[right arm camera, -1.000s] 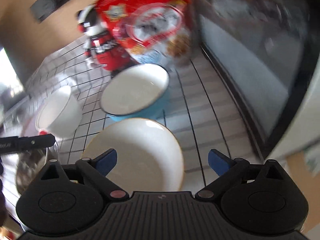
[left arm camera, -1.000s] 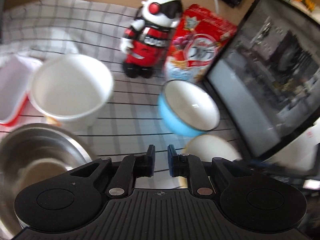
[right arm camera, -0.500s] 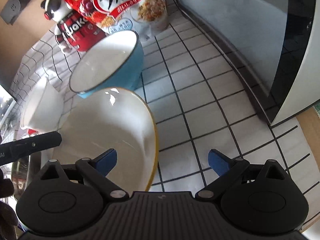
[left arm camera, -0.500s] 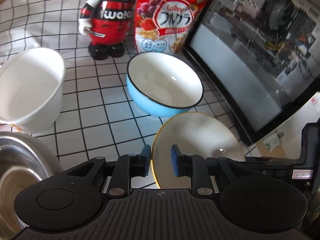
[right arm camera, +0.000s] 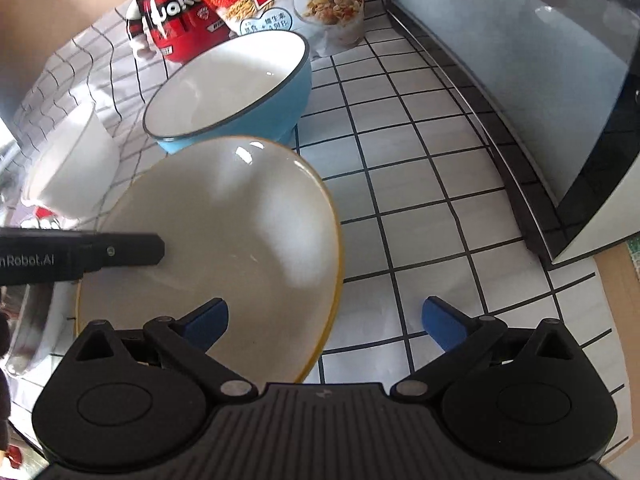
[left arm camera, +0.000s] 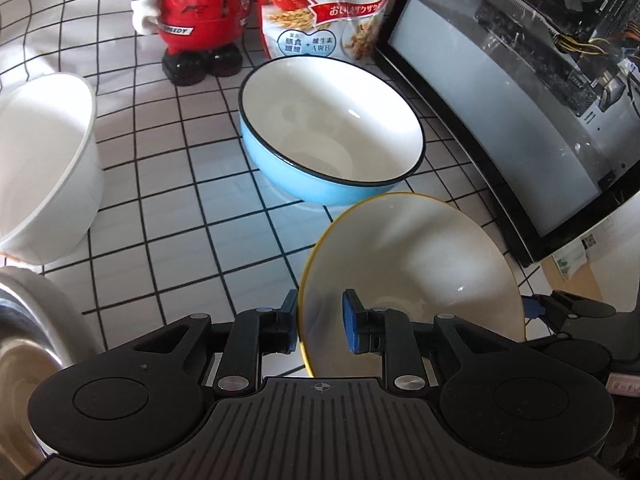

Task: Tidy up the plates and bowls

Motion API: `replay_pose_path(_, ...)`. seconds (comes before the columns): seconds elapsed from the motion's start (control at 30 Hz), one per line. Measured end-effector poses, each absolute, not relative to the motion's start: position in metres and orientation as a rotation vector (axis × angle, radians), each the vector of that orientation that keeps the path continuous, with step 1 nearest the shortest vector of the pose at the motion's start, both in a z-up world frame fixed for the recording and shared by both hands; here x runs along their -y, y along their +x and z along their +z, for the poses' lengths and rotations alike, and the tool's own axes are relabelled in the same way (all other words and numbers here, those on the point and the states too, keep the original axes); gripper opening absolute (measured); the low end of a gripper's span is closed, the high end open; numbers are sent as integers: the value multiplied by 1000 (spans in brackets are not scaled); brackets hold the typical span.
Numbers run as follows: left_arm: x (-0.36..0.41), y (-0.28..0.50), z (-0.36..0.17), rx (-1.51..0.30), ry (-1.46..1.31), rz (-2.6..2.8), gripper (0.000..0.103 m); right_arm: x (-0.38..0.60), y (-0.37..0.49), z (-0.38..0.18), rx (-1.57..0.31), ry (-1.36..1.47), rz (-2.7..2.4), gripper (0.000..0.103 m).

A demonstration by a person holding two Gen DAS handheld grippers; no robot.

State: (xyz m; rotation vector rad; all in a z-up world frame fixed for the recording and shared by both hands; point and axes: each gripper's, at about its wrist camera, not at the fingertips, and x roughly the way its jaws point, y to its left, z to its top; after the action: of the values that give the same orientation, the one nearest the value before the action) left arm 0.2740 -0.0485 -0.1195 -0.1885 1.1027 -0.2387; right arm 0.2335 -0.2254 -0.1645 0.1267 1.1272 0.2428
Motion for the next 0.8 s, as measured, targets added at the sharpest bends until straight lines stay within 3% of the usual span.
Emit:
replay_pose_path(0.1,50,276,-121,-1108,-189,-240,25,223,236,-164,-1138,101,255,103)
replay_pose_path(0.23,51,277,-122,-1117,-194,-240,25,230,234,-156,-1098,178,298,91)
replay_pose_path(0.3,51,276,-122,-1118,-199,-239,25,229,234,-150,-1060,174,310,80)
replay_pose_path(0.37,49,276,-122,-1120,-213,-237,25,227,237,-147,-1053,170,319,61)
replay_pose_path(0.47,46,275,-122,-1125,-237,-237,24,226,242,-148,-1085,185,338,45)
replay_pose_path(0.53,44,273,-121,-1127,-246,-236,23,225,242,-149,-1100,184,348,40)
replay_pose_path(0.8,33,264,-122,-1135,-307,-226,22,217,241,-149,-1113,190,353,40)
